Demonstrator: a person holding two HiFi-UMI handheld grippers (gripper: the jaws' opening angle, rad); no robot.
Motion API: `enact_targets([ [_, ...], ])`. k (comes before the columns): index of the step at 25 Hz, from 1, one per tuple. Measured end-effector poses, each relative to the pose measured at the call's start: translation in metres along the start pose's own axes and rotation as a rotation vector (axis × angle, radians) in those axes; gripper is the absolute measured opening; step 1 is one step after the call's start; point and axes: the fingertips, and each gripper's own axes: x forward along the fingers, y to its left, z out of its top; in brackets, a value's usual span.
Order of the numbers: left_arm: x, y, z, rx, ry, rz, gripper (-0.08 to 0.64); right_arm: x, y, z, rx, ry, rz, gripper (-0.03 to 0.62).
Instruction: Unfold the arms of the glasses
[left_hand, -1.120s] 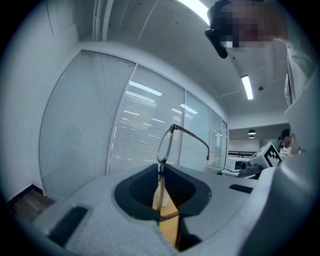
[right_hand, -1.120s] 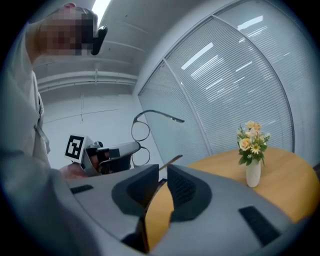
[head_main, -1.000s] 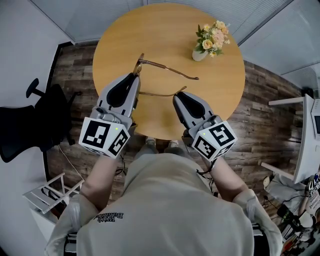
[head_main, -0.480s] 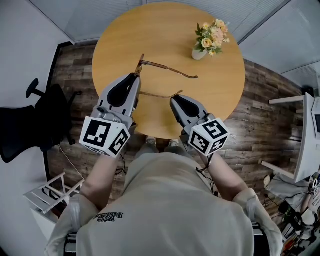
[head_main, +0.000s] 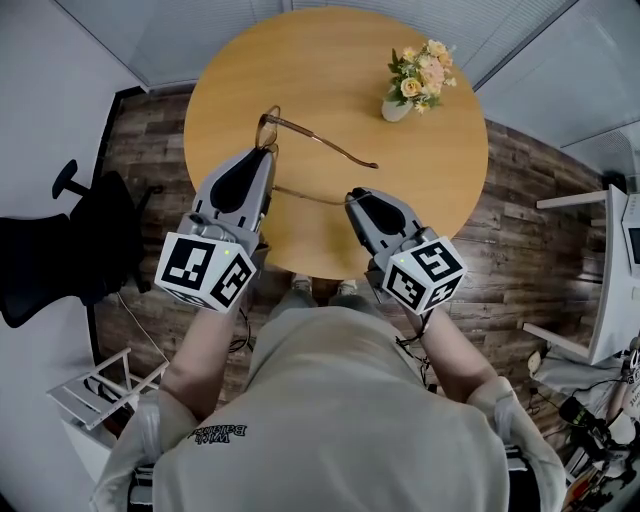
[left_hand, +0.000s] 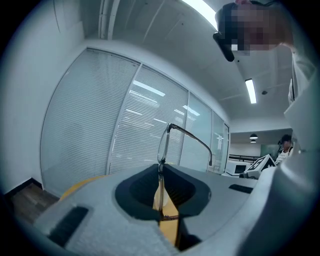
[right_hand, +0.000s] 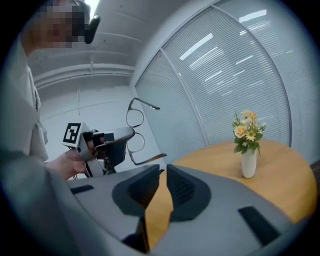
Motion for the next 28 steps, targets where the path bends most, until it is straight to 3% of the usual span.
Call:
enact_targets([
  [13,-0.005,0.009,0.036,0.054,-0.059,0.022,0.041,-0.035,-0.032,0.085,-0.106,-0.164,-0.117,0.057],
  [20,-0.009,0.015,0.07,0.104,-0.12,0.038,0.041,-0.062,-0.015,0.154,-0.245,-0.283,-0.121,0.057],
  [24,-0.012,0.016,0.091,0.143,-0.15,0.043,0.041,-0.078,0.008,0.184,-0.378,-0.331,-0.133,0.057],
  [28,-0.017,0.011,0.11,0.194,-0.173,0.049,0.041,-0.095,0.029,0.207,-0.446,-0.387,-0.125,0.057],
])
